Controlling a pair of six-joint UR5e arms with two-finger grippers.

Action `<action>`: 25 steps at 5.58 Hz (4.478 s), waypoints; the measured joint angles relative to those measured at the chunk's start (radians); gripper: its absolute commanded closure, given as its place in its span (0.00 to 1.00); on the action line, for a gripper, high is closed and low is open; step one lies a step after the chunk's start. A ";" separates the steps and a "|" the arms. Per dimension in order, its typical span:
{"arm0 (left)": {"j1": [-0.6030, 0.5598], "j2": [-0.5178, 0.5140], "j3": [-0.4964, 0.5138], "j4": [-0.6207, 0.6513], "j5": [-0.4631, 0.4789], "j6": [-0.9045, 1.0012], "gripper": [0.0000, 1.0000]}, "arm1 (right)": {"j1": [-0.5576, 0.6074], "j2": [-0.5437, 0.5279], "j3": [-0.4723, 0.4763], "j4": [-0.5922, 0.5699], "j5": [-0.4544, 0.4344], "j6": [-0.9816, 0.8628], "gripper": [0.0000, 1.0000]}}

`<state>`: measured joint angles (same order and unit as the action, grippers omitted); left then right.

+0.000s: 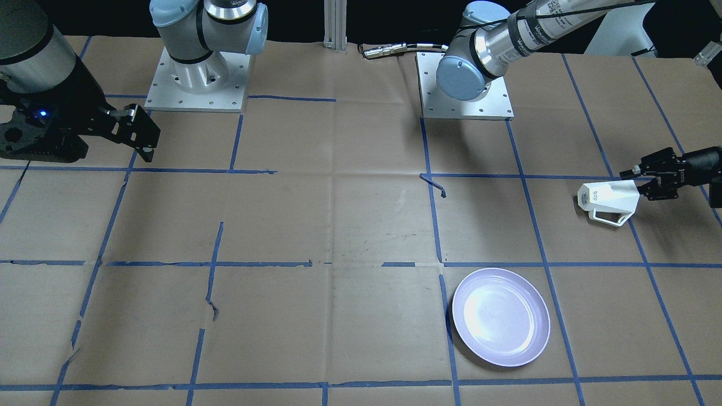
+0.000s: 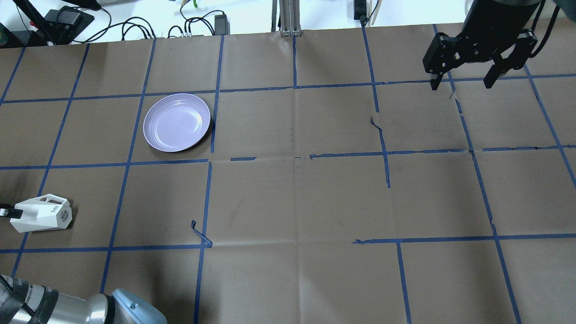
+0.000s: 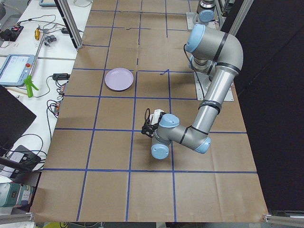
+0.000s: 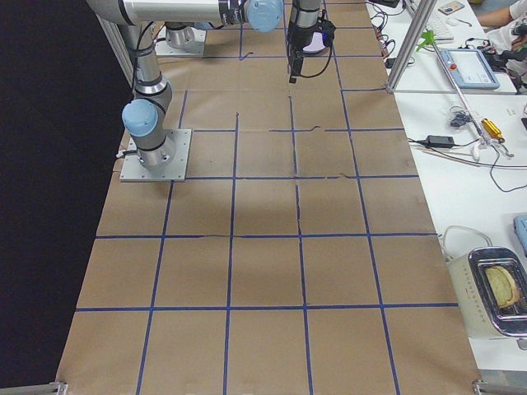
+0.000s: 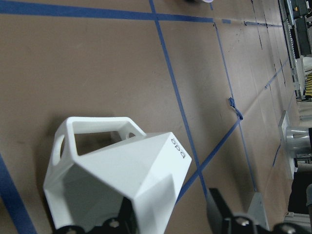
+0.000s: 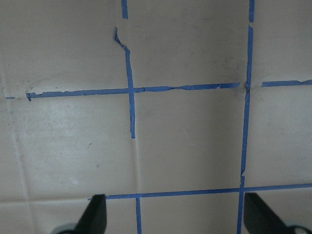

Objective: Flip cup and place on plate
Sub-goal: 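Lift the white mug with the left gripper and rotate it upright, then carry the upright mug with the left gripper over the lavender plate, then lower the mug onto the plate center with the left gripper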

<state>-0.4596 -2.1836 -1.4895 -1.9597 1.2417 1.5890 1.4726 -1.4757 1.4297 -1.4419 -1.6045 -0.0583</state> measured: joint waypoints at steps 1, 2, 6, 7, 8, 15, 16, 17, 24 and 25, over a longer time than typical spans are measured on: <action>-0.002 0.009 0.000 -0.007 -0.016 -0.001 1.00 | 0.000 0.000 0.000 0.000 0.000 0.000 0.00; -0.005 0.028 0.001 -0.016 -0.037 -0.009 1.00 | 0.000 0.000 0.000 0.000 0.000 0.000 0.00; -0.175 0.280 0.003 -0.029 -0.063 -0.230 1.00 | 0.000 0.000 0.000 0.000 0.000 0.000 0.00; -0.273 0.352 0.002 -0.012 -0.061 -0.323 1.00 | 0.000 0.000 0.000 0.000 0.000 0.000 0.00; -0.388 0.409 0.000 0.031 -0.060 -0.436 1.00 | 0.000 0.000 0.000 0.000 0.000 0.000 0.00; -0.940 0.341 -0.157 0.719 0.304 -0.827 1.00 | 0.000 0.000 0.000 0.000 0.000 0.000 0.00; -0.968 0.305 -0.163 0.776 0.323 -0.854 1.00 | 0.000 0.000 0.000 0.000 0.000 0.000 0.00; -0.979 0.275 -0.164 0.827 0.328 -0.897 1.00 | 0.000 0.000 0.000 0.000 0.000 0.000 0.00; -1.014 0.188 -0.167 0.926 0.331 -0.955 0.13 | 0.000 0.000 0.000 -0.001 0.000 0.000 0.00; -1.015 0.190 -0.167 0.926 0.331 -0.955 0.02 | 0.000 0.000 0.000 0.000 0.000 0.000 0.00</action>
<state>-1.4744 -1.9937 -1.6568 -1.0334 1.5723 0.6336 1.4726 -1.4757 1.4297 -1.4422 -1.6045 -0.0583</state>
